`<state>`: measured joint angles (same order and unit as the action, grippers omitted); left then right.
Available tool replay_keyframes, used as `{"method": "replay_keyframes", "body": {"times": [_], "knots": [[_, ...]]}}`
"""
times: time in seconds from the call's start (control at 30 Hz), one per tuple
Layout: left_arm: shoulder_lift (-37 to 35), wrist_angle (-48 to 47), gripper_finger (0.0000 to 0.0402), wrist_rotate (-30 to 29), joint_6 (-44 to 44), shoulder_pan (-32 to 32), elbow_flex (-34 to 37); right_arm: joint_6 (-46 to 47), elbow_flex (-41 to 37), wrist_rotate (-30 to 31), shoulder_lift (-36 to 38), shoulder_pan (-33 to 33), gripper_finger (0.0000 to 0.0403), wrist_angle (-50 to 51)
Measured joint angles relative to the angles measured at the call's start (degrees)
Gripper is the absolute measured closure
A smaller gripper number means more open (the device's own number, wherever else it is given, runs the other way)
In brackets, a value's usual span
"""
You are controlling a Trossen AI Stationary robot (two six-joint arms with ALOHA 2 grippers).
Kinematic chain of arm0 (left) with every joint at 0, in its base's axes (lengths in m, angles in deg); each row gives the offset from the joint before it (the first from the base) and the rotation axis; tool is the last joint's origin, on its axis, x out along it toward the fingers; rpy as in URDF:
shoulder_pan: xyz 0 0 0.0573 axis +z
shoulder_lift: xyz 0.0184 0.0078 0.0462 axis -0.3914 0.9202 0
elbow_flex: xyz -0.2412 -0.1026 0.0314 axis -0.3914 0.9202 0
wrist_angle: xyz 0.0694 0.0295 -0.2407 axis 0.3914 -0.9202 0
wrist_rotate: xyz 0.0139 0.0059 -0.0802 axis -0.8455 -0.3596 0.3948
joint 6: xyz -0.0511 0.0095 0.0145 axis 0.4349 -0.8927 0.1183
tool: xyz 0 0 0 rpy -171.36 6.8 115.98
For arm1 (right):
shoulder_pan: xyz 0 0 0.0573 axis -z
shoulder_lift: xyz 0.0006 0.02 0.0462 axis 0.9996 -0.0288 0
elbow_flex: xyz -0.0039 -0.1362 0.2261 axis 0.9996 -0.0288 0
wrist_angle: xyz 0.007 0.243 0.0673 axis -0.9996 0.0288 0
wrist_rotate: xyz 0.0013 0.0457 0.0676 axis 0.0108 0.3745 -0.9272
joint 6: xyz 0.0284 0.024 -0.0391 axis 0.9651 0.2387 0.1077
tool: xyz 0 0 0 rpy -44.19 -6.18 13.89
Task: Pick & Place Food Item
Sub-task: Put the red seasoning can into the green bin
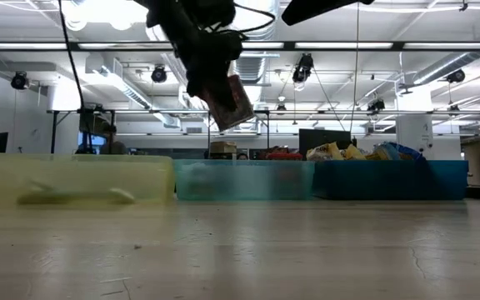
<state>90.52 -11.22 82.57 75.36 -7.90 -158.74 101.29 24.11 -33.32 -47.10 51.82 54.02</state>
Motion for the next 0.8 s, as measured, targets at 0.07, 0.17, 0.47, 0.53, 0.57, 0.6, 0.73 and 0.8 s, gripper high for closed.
{"method": "replay_keyframes", "body": {"times": [0.07,0.17,0.47,0.53,0.57,0.6,0.73,0.8], "knots": [[2.0,-2.4,0.0208,-0.5,-3.6,0.2,-1.9,-0.2,0.0,0.0,0.0,0.0,0.0031,0.0],[4.8,-6.5,0.0208,-2.1,-10.2,0.4,-4.0,-0.3,0.0,0.0,0.0,0.0,0.0031,-0.1],[7.9,-6.0,0.0209,-7.5,-18.2,2.0,-4.0,-0.1,0.0,0.0,0.0,0.0,0.0031,-0.2],[7.9,-4.6,0.0209,-7.4,-18.2,2.2,-4.0,0.0,0.0,0.0,0.0,0.0,0.0031,-0.2],[7.9,-3.6,0.0209,-7.3,-18.1,2.3,-4.0,0.0,0.0,0.0,0.0,0.0,0.0031,-0.2],[7.9,-2.9,0.0209,-6.9,-17.9,2.3,-4.0,0.0,0.0,0.0,0.0,0.0,0.0031,-0.2],[7.9,-1.5,0.0209,-6.2,-16.9,2.3,-3.8,0.1,0.0,0.0,0.0,0.1,0.0031,-0.2],[8.4,-0.3,0.0209,-6.1,-16.8,2.3,-3.8,0.1,0.0,0.0,0.0,0.0,0.0031,-0.2]]}}
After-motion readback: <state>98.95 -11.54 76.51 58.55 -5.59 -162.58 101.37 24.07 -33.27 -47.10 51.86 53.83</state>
